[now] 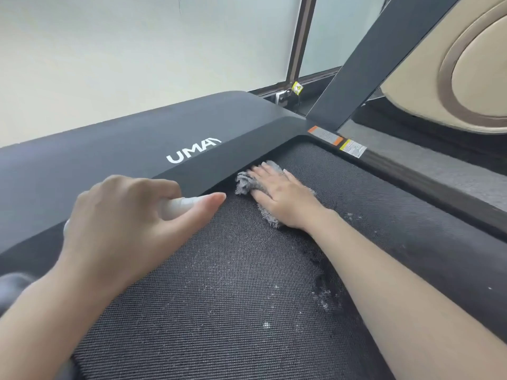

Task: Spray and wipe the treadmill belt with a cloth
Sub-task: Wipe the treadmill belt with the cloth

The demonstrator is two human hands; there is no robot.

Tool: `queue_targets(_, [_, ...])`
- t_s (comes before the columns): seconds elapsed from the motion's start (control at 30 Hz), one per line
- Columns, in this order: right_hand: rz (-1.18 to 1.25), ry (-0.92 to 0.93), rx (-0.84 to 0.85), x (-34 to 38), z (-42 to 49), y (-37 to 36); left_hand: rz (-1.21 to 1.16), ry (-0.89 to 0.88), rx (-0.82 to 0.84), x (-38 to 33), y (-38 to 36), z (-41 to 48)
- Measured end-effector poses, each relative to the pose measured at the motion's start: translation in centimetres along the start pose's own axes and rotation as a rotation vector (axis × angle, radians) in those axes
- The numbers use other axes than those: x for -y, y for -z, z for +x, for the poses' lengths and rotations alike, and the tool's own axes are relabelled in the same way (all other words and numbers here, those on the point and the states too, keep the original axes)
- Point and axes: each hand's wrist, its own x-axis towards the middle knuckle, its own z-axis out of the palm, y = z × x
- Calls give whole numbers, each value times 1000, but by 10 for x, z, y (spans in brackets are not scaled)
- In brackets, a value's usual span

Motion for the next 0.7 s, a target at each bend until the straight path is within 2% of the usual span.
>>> queue_targets(0.3, [-4,-158,11,-56,18,10,20,8,63,-5,-15,11])
queue_targets(0.53, [-35,-366,28,-116,10,20,10,25,69,1,-24,17])
queue_targets(0.7, [-36,-527,1,-154,-6,20,-53,-34,59,3,-26,19])
